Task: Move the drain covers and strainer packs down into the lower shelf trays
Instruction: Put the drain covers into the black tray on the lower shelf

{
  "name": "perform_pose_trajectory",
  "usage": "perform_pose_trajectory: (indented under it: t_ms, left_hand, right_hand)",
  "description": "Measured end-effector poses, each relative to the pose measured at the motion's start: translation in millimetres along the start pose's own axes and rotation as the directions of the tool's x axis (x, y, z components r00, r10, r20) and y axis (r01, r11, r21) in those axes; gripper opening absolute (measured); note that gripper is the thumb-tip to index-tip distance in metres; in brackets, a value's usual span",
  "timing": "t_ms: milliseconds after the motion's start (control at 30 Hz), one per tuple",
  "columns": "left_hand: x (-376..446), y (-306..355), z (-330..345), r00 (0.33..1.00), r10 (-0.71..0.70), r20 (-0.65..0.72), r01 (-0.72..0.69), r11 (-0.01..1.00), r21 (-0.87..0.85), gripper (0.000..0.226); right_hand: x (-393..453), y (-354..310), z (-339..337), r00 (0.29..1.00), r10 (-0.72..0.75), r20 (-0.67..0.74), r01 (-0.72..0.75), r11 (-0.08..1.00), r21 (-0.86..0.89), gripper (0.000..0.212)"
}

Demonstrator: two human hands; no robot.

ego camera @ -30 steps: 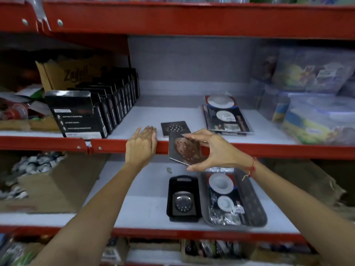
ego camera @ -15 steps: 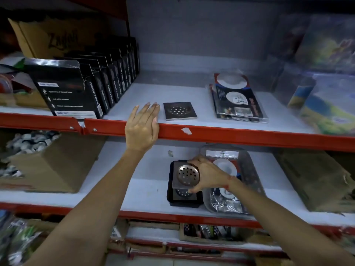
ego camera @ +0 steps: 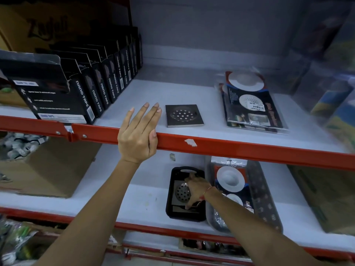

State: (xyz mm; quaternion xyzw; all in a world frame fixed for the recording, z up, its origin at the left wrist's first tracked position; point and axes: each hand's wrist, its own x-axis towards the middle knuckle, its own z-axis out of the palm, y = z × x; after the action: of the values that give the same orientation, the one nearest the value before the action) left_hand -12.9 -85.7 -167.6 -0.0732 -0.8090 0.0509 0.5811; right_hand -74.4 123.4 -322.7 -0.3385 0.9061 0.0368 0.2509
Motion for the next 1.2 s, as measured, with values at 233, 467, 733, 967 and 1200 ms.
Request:
perform_pose_trajectory:
  t_ms: [233,467,733,967,1200]
  left_hand:
    - [1,2,-3,0.999,-0.022,0.036,0.022,1.0,-0.009,0.051]
    - [1,6,-11,0.992,-0.077,0.101,0.084,0.995,-0.062,0.045]
    - [3,11,-19,0.976,-0.138,0.168,0.152,0.986,-0.07,0.043]
    - [3,9,-15,0.982,-0.135,0.131,0.143,0.988,-0.055,0.045]
    - [3,5,-10,0.989,-0.107,0.104,0.111,0.993,-0.039,0.048]
  right_hand:
    - [-22,-8,-14,0.995,-0.034,-0.097,0.027,0.997,-0.071,0.103]
    - [-117,-31,-77,0.849,-0.262,-0.459,0.295,0.955,0.0,0.039]
    - [-169,-47,-185,0.524,-0.152,-0.838,0.62,0.743,0.252,0.017]
    - [-112,-16,-259,0.855,-0.169,-0.49,0.333,0.904,0.27,0.075]
    - [-71,-6,-282,0.977,-0.152,-0.147,0.177,0.968,0.18,0.101]
